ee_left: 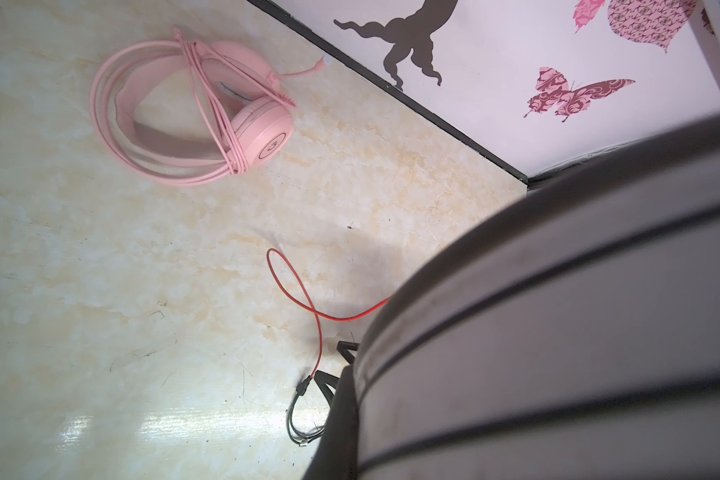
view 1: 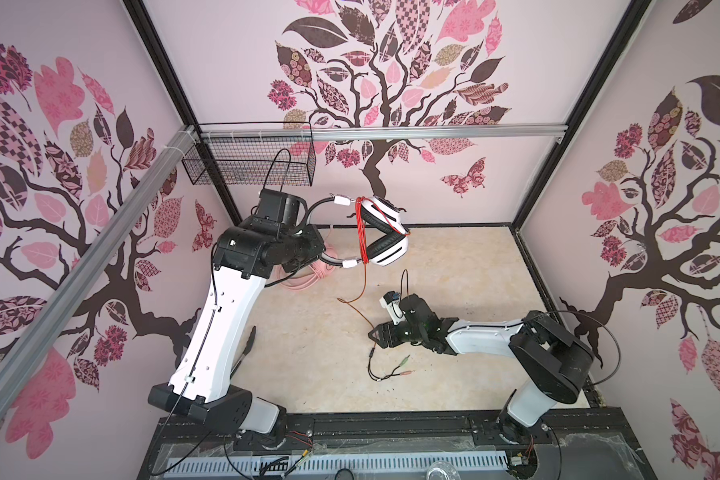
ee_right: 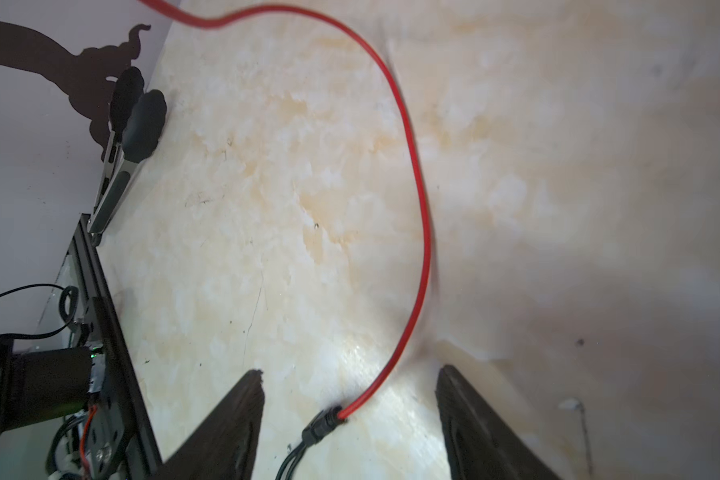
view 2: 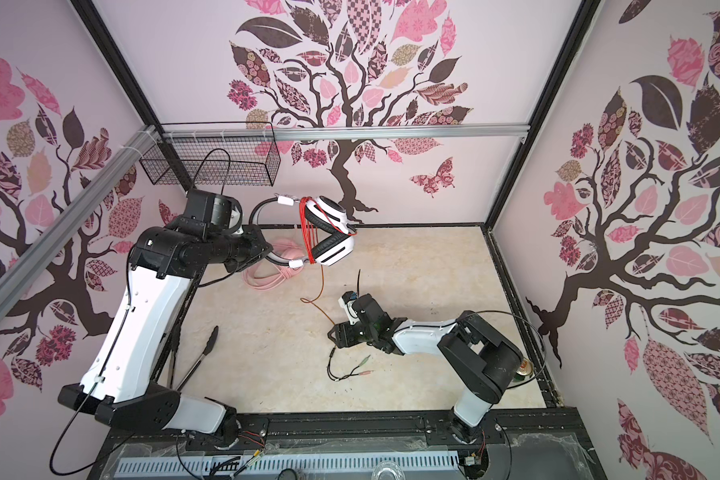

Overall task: Wrap the headphones
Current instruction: 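Grasp the red cable near the black splitter with the right gripper, then pull the cable toward the robot with the right gripper while the left raises the headset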

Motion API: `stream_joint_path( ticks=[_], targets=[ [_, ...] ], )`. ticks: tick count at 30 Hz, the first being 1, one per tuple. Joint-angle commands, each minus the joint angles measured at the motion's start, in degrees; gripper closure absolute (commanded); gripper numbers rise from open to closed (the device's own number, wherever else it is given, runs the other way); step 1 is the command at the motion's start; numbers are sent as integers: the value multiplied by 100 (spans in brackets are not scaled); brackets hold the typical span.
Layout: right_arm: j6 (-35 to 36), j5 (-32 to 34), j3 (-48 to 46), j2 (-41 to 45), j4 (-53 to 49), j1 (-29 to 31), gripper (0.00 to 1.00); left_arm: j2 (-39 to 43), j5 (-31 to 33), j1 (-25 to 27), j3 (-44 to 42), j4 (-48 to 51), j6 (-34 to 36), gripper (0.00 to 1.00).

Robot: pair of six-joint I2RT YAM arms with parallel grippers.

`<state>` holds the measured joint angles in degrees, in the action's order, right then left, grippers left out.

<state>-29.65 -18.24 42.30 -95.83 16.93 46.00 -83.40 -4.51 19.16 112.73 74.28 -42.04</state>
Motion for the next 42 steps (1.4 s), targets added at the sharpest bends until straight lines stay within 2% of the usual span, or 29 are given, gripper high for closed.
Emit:
stream_joint_path(
  ticks=[1,6,11,13,15,18,22,24,29,33,37,42],
  targets=[
    [-706,-534,78,-292,70,19,32,136,-71,-9,145,-370,-54,100],
    [-999,-966,152,-733,443,14,35,163,-86,-9,138,-340,-28,100],
    [-1271,-1200,59,-949,1160,18,45,193,-91,-17,134,-347,-23,100],
    [-1217,-1256,84,-988,1274,29,53,187,-113,-17,105,-366,-23,100],
    [-1127,-1287,72,-982,1380,23,74,184,-151,-26,78,-375,-37,100],
    [-902,-1279,41,-898,1358,28,99,167,-220,-41,63,-413,-62,100],
    [-523,-1301,57,-724,1128,42,100,142,-313,-61,80,-451,-119,100],
    [-217,-1301,169,-571,675,107,100,101,-344,-70,118,-549,-162,100],
    [1179,-172,617,268,-1430,961,100,-283,-684,-273,346,-1031,-422,100],
    [1663,1004,686,1106,-2437,1777,100,-493,-673,-624,279,-1621,-852,100],
    [1708,1884,788,1946,-3270,2489,100,-891,-207,-872,608,-1746,-901,100],
    [1644,2927,1341,2589,-4498,3340,100,-1513,912,-957,1348,-1297,-526,100]
  ],
)
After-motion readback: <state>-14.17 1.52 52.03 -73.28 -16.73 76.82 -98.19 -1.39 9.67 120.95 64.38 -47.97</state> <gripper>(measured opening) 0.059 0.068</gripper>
